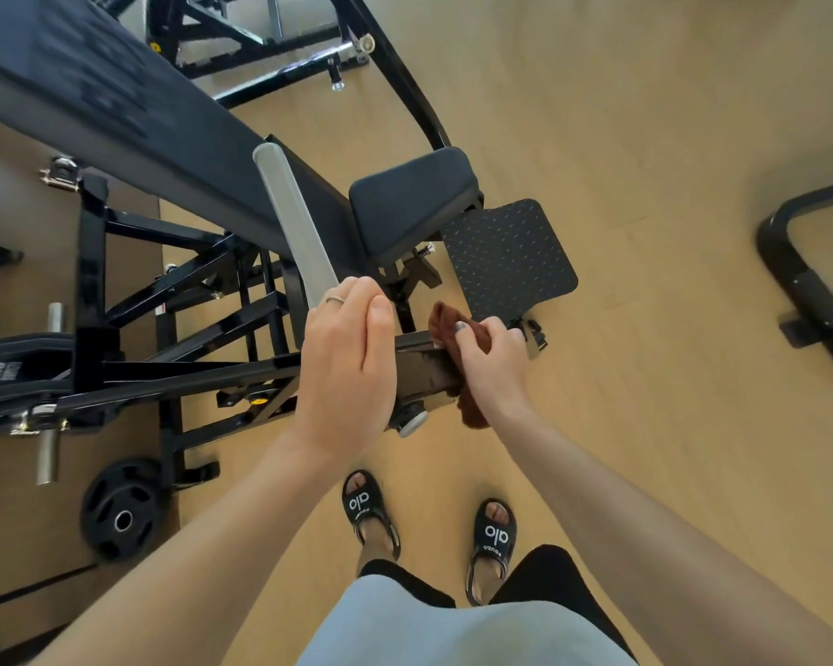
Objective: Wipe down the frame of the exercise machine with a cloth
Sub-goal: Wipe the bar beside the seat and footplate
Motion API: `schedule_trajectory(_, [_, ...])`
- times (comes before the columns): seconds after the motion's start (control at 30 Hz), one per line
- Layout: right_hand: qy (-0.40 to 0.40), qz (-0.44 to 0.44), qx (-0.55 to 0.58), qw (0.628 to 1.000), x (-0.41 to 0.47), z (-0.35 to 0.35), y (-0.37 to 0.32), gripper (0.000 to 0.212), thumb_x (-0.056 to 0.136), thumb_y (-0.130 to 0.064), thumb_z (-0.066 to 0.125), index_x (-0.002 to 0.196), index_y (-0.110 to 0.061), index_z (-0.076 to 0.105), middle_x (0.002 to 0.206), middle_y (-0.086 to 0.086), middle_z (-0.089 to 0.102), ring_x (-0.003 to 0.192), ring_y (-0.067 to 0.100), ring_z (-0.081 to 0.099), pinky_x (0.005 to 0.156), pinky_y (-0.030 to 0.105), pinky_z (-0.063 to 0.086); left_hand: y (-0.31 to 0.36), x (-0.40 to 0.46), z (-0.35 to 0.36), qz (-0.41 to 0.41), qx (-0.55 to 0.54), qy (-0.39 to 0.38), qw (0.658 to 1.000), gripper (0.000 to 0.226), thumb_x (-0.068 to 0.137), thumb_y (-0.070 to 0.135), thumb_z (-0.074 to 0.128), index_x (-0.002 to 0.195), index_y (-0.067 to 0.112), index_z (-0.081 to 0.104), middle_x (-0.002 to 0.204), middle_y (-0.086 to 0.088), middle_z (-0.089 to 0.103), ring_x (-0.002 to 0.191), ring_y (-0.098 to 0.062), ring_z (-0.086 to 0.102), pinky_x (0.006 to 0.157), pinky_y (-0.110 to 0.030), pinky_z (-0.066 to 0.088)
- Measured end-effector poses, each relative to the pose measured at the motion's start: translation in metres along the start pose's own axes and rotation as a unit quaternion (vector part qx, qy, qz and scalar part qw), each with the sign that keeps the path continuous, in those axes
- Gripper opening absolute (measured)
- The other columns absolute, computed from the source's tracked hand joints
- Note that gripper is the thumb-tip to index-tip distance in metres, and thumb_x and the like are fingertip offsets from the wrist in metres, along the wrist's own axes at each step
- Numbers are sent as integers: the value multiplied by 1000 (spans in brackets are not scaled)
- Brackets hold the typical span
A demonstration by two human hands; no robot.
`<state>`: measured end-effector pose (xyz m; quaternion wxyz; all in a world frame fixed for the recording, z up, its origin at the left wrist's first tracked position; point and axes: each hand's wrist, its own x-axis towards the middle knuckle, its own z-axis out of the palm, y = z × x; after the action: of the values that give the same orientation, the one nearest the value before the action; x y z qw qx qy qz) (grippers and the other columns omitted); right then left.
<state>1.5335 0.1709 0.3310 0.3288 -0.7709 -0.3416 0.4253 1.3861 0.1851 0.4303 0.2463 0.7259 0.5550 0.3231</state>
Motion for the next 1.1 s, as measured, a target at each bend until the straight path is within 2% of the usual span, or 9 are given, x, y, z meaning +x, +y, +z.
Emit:
schedule_trajectory(0.13, [2,-147,83,986,-70,4,-38,23,95,-64,47,95,-41,54,99,-20,47,94,7,57,79,17,55,3,0,0,-9,-19,-5,1000,24,108,27,34,89,25,49,84,6,54,86,-16,57,85,-52,52])
schedule_trajectory(0.23, [18,-194,103,975,-70,7,-38,23,97,-60,48,95,-39,57,96,-15,51,91,1,55,77,6,46,2,-1,0,-9,-21,2,1000,23,108,26,34,89,24,49,84,6,54,85,-19,57,83,-53,52])
schedule_trajectory(0.33, [-8,-125,81,989,-25,3,-8,28,104,-46,52,102,-19,61,106,5,59,95,9,61,73,19,56,1,-1,1,-3,-9,4,1000,26,108,25,34,86,25,46,79,11,49,79,-14,53,79,-52,51])
schedule_trajectory(0.47, [-21,24,13,999,8,-1,9,36,106,-43,48,121,-12,58,127,14,54,111,27,61,92,46,59,-2,-1,1,-1,-10,10,1000,25,108,22,35,86,23,47,79,9,50,78,-14,53,80,-51,51])
schedule_trajectory(0.67, [-2,-135,92,987,-73,4,-39,25,93,-65,47,93,-41,52,101,-22,44,95,7,57,80,17,55,1,-1,1,3,-21,10,1000,16,107,21,38,92,25,44,89,4,50,87,-18,52,84,-51,50])
schedule_trajectory(0.77, [32,-189,133,972,-82,8,-44,21,95,-60,47,89,-41,52,97,-20,47,90,5,57,74,10,49,-1,-2,1,4,-13,30,999,8,105,20,40,99,23,43,99,0,50,93,-19,50,89,-51,48])
schedule_trajectory(0.83, [28,-194,118,973,-59,9,-27,20,102,-48,52,94,-30,56,100,-7,52,89,4,57,75,13,50,1,-2,2,-1,-18,31,999,8,105,21,39,99,23,43,99,2,48,93,-18,48,89,-51,46])
schedule_trajectory(0.97, [-21,-12,54,998,-5,-3,4,31,107,-40,49,114,-11,58,119,12,52,105,26,61,89,47,60,3,-1,1,1,-13,23,1000,13,106,15,39,96,21,46,96,0,50,91,-20,49,89,-54,44])
schedule_trajectory(1.1, [-10,-47,47,998,-28,-2,-14,24,105,-47,49,105,-23,55,117,2,47,105,18,57,91,35,58,5,0,-1,-3,-20,19,1000,16,106,18,37,95,22,47,94,1,50,89,-24,49,86,-57,44])
